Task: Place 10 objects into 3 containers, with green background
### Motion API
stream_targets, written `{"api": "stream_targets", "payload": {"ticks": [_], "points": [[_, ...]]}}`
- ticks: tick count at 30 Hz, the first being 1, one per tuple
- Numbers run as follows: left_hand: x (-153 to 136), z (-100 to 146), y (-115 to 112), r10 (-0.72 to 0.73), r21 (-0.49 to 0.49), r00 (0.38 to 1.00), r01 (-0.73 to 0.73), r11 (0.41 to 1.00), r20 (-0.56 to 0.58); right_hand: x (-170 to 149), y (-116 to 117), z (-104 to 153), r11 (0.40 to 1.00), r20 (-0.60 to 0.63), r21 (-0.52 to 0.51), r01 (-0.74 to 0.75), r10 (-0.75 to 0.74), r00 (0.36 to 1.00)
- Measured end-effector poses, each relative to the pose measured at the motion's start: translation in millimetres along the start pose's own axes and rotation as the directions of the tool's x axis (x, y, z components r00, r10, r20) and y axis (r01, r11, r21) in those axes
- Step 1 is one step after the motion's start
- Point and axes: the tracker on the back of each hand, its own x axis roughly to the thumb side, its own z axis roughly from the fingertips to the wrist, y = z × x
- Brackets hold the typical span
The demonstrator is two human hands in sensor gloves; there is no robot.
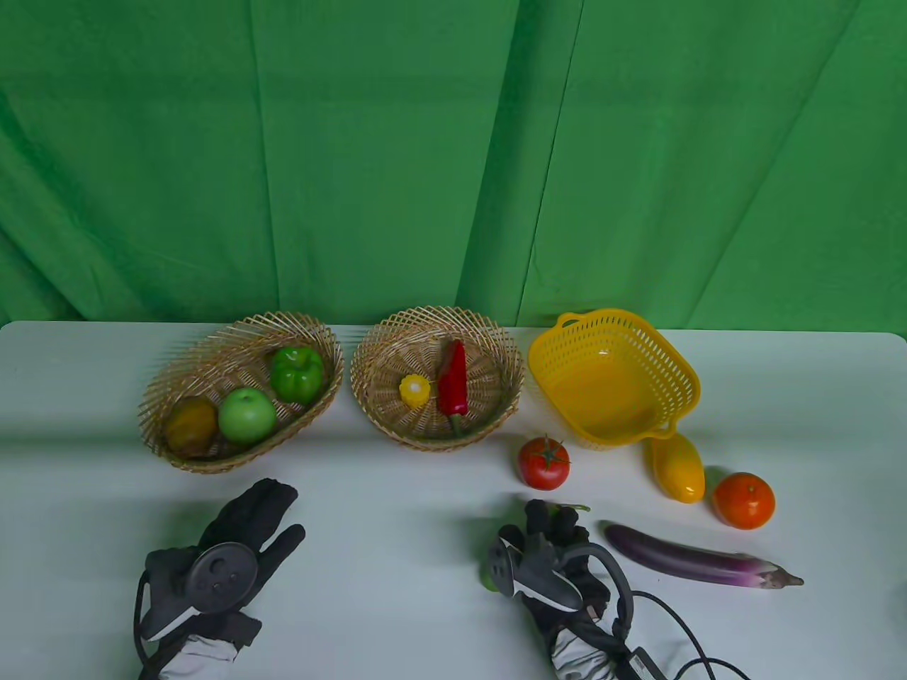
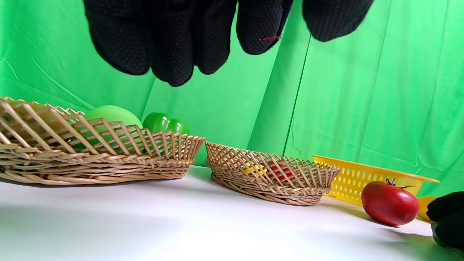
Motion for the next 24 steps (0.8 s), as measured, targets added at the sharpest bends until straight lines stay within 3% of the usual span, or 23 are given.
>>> {"api": "stream_targets", "payload": {"ticks": [11,24], "points": [[-7.0,2.0,4.2,0.040,0.020,0.999,-0.039,0.999,-0.014,-21.2,-44.3,2.0,0.992,-0.023,-0.017,0.125,-0.125,0.992],[-9.3,2.3,5.1,0.060,0.018,0.998,-0.059,0.998,-0.026,-39.1,-131.8,-4.7,0.962,-0.015,-0.097,0.254,-0.256,0.966]]}}
